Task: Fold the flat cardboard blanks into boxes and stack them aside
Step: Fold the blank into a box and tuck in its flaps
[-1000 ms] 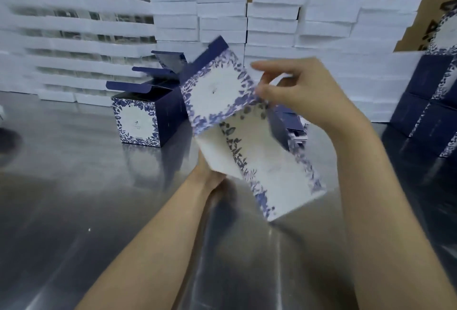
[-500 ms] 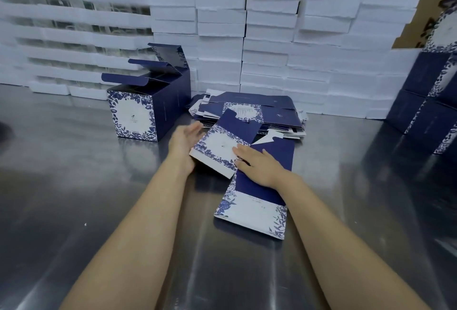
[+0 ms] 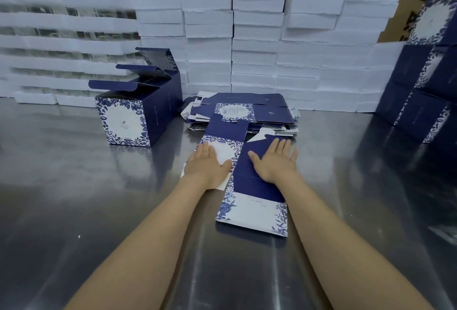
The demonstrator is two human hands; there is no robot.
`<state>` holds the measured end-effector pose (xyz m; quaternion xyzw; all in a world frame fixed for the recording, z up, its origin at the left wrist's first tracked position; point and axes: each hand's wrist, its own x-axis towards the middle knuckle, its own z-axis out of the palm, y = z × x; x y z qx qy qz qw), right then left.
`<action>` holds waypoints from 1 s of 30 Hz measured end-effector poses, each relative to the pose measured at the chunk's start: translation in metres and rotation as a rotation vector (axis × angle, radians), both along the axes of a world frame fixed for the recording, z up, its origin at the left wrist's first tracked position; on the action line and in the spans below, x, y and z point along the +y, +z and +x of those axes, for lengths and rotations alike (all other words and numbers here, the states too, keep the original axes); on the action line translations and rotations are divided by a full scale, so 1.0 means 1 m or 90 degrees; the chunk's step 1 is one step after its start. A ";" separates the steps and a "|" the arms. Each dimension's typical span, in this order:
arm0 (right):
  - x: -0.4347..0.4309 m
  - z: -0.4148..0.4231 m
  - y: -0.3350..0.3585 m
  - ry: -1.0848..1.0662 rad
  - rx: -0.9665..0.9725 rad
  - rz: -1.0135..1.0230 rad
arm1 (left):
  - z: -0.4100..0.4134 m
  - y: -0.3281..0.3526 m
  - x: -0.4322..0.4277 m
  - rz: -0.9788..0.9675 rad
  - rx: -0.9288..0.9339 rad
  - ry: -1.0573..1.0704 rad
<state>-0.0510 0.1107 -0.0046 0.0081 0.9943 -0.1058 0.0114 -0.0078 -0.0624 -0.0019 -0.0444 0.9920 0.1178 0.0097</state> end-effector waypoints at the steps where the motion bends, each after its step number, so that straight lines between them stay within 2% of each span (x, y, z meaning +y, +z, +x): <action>1: 0.000 0.001 0.000 -0.019 0.017 -0.025 | 0.003 -0.001 0.000 0.013 0.023 0.046; 4: 0.007 -0.001 0.003 -0.041 0.118 -0.180 | 0.008 0.001 -0.009 0.119 0.167 0.093; 7: 0.018 -0.003 0.010 -0.059 0.252 -0.442 | 0.008 0.005 -0.023 0.428 0.305 0.113; 9: 0.024 -0.001 0.018 -0.118 0.277 -0.684 | 0.005 0.006 -0.030 0.610 0.343 0.151; 11: 0.029 0.006 0.029 -0.112 0.182 -0.993 | 0.003 0.006 -0.032 0.719 0.383 0.146; 12: 0.031 0.010 0.035 -0.075 0.099 -1.110 | 0.003 0.006 -0.032 0.752 0.403 0.124; 13: 0.033 0.014 0.042 -0.036 0.021 -1.162 | 0.004 0.007 -0.029 0.768 0.421 0.094; 14: 0.033 0.018 0.048 0.005 -0.028 -1.163 | 0.006 0.008 -0.026 0.754 0.443 0.060; 16: 0.031 0.021 0.059 0.081 -0.049 -1.124 | 0.012 0.009 -0.018 0.690 0.495 -0.002; 19: 0.028 0.026 0.078 0.186 -0.032 -1.050 | 0.021 0.015 -0.012 0.674 0.566 -0.064; 22: 0.023 0.032 0.095 0.258 0.026 -0.884 | 0.029 0.024 -0.009 0.623 0.631 -0.122; 25: 0.014 0.043 0.107 0.331 0.084 -0.777 | 0.035 0.027 0.005 0.616 0.612 -0.200; 30: 0.016 0.054 0.124 0.517 0.162 -0.753 | 0.035 0.028 0.018 0.605 0.586 -0.260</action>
